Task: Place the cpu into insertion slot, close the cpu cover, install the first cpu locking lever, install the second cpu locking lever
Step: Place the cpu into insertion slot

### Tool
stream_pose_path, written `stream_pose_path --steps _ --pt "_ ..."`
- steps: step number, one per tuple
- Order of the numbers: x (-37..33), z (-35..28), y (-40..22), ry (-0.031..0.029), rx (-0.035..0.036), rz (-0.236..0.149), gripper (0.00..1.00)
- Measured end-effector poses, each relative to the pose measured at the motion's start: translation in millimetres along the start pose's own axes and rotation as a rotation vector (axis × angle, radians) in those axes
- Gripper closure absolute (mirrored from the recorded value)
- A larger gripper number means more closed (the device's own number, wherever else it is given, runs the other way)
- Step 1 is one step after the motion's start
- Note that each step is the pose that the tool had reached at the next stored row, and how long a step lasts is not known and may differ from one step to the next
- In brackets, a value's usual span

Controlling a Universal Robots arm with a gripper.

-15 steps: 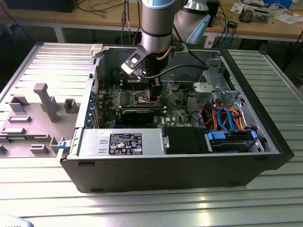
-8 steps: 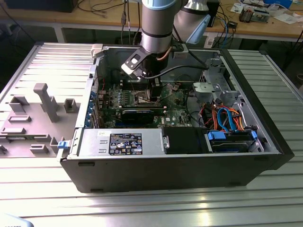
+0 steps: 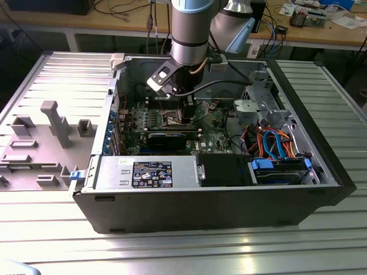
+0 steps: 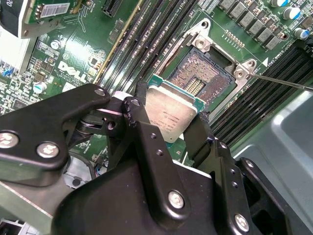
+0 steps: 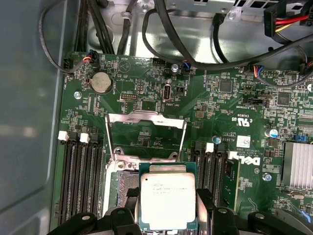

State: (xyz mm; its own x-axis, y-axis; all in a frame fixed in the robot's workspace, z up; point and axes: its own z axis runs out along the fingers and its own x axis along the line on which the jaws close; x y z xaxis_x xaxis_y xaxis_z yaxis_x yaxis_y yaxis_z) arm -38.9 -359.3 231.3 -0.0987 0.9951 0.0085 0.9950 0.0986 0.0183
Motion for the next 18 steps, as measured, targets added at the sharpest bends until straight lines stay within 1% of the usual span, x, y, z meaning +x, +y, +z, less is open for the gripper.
stream_pose_path --steps 18 --pt "-0.1 5.0 -0.1 0.0 0.0 0.0 0.45"
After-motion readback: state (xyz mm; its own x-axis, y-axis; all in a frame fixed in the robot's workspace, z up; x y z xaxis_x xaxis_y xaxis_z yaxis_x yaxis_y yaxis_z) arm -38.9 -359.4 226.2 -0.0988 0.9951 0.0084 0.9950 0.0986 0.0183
